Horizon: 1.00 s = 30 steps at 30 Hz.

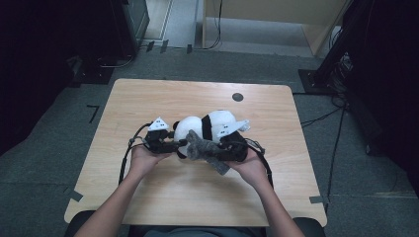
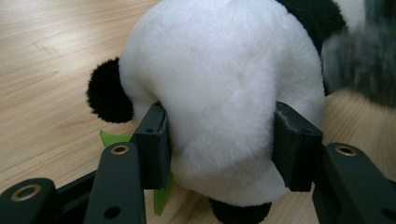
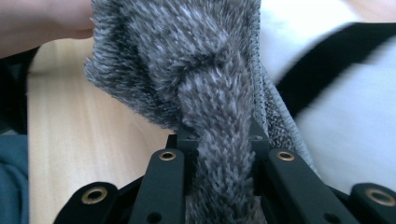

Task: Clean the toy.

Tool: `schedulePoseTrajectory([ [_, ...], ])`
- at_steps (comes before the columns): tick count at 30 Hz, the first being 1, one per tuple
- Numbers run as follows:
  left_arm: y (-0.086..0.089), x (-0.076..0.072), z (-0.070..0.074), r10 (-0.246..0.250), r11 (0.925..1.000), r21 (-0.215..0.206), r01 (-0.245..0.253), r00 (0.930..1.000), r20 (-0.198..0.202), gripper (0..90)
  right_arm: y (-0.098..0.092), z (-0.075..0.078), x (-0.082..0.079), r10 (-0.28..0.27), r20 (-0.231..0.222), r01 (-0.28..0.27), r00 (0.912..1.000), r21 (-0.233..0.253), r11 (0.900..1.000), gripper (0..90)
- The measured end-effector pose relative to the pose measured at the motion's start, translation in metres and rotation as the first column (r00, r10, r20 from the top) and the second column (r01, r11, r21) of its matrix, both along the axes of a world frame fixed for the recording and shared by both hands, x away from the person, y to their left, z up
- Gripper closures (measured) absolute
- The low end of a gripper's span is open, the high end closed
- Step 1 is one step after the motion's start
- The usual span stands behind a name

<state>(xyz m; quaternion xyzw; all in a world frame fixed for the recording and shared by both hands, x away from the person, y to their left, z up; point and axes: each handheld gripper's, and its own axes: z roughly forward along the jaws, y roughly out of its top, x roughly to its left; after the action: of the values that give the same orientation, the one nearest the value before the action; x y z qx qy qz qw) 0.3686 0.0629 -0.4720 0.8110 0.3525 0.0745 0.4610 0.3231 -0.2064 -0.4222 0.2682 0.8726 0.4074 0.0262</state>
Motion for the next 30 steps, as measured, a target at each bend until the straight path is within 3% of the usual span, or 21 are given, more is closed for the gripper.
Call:
schedulePoseTrajectory([
  [7, -0.001, -0.001, 0.000, 0.007, 1.0000, -0.001, -0.007, 1.0000, -0.004, 45.9, 0.040, -0.021, 0.001, 0.112, -0.053, -0.114, 0.9923, -0.029, 0.993, 76.0],
  [13, -0.001, -0.002, 0.000, 0.015, 0.9999, -0.006, -0.015, 0.9999, -0.003, 45.9, 0.062, -0.039, 0.008, 0.140, -0.049, -0.142, 0.9890, -0.054, 0.988, 76.0],
  [21, -0.001, -0.004, -0.001, 0.016, 0.9999, 0.002, -0.016, 0.9999, -0.001, 46.7, 0.061, -0.052, 0.018, 0.142, -0.045, -0.144, 0.9888, -0.050, 0.988, 76.0],
  [30, -0.003, -0.004, -0.001, 0.009, 0.9998, 0.020, -0.009, 0.9999, 0.004, 48.6, 0.033, -0.053, 0.022, 0.100, -0.066, -0.103, 0.9928, -0.046, 0.994, 75.5],
])
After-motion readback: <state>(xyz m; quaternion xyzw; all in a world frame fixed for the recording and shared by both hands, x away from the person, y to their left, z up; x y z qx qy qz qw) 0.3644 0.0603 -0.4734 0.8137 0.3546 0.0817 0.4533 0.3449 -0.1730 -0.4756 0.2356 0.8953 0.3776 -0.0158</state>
